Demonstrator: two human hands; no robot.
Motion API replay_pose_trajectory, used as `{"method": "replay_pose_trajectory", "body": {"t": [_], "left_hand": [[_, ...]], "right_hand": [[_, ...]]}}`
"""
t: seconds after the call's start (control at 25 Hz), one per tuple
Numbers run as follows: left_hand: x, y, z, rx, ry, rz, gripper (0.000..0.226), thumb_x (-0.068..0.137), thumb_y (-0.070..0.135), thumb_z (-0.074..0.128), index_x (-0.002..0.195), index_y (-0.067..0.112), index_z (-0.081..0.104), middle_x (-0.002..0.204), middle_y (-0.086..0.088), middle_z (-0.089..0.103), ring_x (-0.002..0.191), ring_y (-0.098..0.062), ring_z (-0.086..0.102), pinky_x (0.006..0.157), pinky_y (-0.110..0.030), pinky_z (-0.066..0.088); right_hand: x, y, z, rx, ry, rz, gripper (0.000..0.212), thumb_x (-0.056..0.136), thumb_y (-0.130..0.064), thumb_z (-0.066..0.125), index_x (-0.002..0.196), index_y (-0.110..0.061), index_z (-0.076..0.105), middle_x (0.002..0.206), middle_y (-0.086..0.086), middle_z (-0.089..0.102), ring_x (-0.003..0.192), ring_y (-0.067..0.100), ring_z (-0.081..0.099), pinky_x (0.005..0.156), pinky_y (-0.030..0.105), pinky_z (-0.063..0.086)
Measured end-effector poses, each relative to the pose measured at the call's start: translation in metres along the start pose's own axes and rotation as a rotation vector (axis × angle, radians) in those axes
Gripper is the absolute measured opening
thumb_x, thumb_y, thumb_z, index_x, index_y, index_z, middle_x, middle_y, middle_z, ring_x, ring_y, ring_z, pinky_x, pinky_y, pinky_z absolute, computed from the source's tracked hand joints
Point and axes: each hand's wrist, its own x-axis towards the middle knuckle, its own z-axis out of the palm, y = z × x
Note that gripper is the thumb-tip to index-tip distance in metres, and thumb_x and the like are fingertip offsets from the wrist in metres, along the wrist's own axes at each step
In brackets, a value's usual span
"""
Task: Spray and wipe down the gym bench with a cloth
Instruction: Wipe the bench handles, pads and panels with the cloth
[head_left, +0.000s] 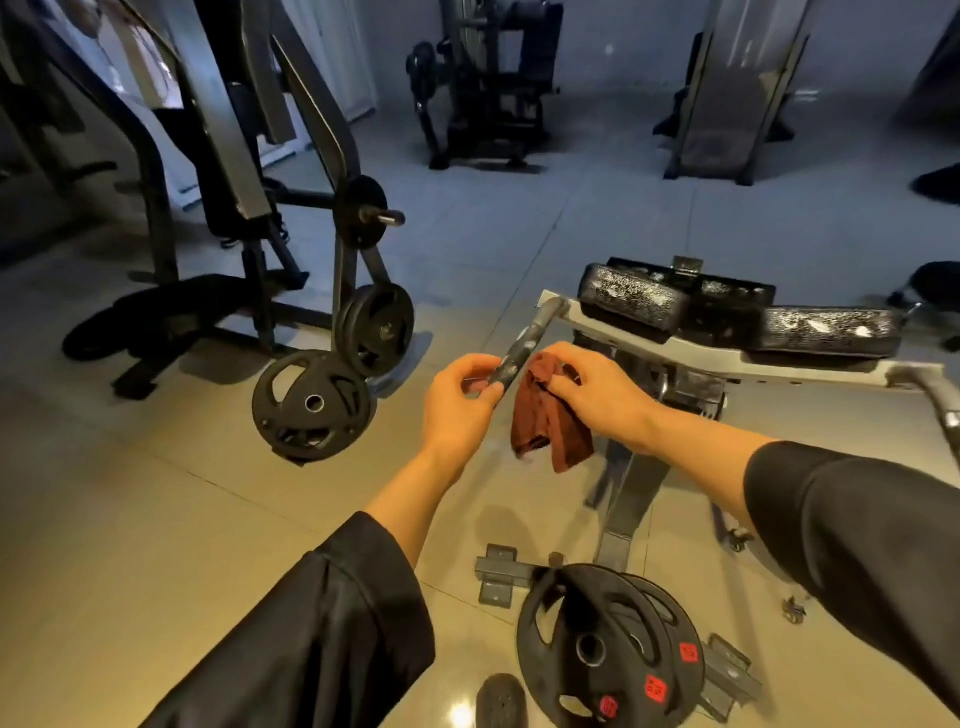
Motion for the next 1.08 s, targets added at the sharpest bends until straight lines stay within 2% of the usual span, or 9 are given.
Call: {"method": "replay_pose_trajectory", "body": {"t": [0.24,0.36,0.48,0.6,0.72,0.8,0.88,0.96,1.08], "left_hand": [[0.066,-0.037,0.001,0.219,-0.049,0.023,0.033,0.083,0.006,0.071,0.114,0.016,0.063,0.117,0.000,0.062,0.107,-0.013,0.057,0.087,-0.021,0.041],[0.074,-0.051,0.011,0.339,-0.087,0.037,0.037,0.083,0.010,0.073,0.117,0.016,0.061,0.119,-0.002,0.058,0.109,-0.015,0.055,0.086,-0.023,0.040],[0.074,-0.061,0.019,0.421,-0.099,0.070,0.041,0.082,0.013,0.074,0.120,0.016,0.059,0.120,-0.005,0.056,0.108,-0.018,0.056,0.084,-0.024,0.041],[0.079,-0.071,0.023,0.488,-0.088,0.068,0.044,0.082,0.015,0.075,0.122,0.018,0.058,0.120,-0.003,0.056,0.106,-0.020,0.058,0.082,-0.025,0.043],[0.082,-0.080,0.023,0.558,-0.030,0.051,0.045,0.080,0.019,0.076,0.121,0.018,0.059,0.119,-0.004,0.058,0.104,-0.023,0.059,0.087,-0.038,0.049],[0.081,-0.086,0.023,0.578,0.007,0.079,0.044,0.077,0.019,0.078,0.117,0.016,0.062,0.114,-0.006,0.060,0.102,-0.026,0.060,0.085,-0.044,0.050],[0.079,-0.090,0.026,0.607,0.028,0.077,0.042,0.076,0.017,0.079,0.115,0.016,0.063,0.111,-0.007,0.061,0.098,-0.026,0.061,0.081,-0.043,0.050],[0.075,-0.091,0.031,0.634,0.034,0.079,0.041,0.077,0.013,0.077,0.115,0.018,0.064,0.109,-0.006,0.062,0.095,-0.024,0.062,0.081,-0.041,0.050],[0.070,-0.092,0.035,0.667,0.069,0.141,0.039,0.077,0.007,0.075,0.114,0.016,0.066,0.105,-0.005,0.065,0.092,-0.024,0.063,0.081,-0.040,0.050]], "right_hand": [[0.058,0.018,-0.011,-0.098,0.133,0.191,0.012,0.100,-0.013,0.046,0.111,-0.016,0.045,0.095,0.014,0.060,0.089,0.031,0.059,0.077,0.044,0.048],[0.073,0.023,-0.008,-0.203,0.172,0.116,0.017,0.097,-0.009,0.047,0.109,-0.015,0.037,0.086,0.013,0.060,0.080,0.033,0.058,0.069,0.045,0.044],[0.097,0.025,-0.005,-0.345,0.148,-0.004,0.017,0.094,-0.007,0.050,0.108,-0.012,0.042,0.088,0.010,0.058,0.077,0.031,0.050,0.065,0.037,0.033],[0.126,0.033,0.004,-0.442,0.169,-0.094,0.016,0.093,-0.010,0.054,0.109,-0.011,0.051,0.097,0.013,0.061,0.087,0.033,0.053,0.069,0.034,0.033],[0.143,0.045,0.021,-0.369,0.202,-0.100,0.023,0.094,-0.017,0.056,0.117,-0.013,0.059,0.104,0.013,0.055,0.099,0.028,0.051,0.079,0.029,0.034],[0.146,0.054,0.030,-0.363,0.052,-0.100,0.040,0.091,-0.026,0.062,0.129,-0.018,0.058,0.117,0.012,0.049,0.112,0.025,0.046,0.091,0.025,0.032],[0.143,0.066,0.035,-0.515,-0.150,-0.185,0.054,0.086,-0.032,0.067,0.137,-0.022,0.053,0.139,0.013,0.042,0.128,0.029,0.038,0.105,0.035,0.032],[0.136,0.076,0.031,-0.643,-0.243,-0.344,0.058,0.085,-0.031,0.068,0.139,-0.021,0.050,0.153,0.011,0.030,0.139,0.032,0.027,0.113,0.045,0.027],[0.142,0.081,0.013,-0.763,-0.351,-0.527,0.056,0.088,-0.020,0.065,0.141,-0.016,0.048,0.156,0.011,0.027,0.144,0.031,0.021,0.118,0.046,0.021]]}}
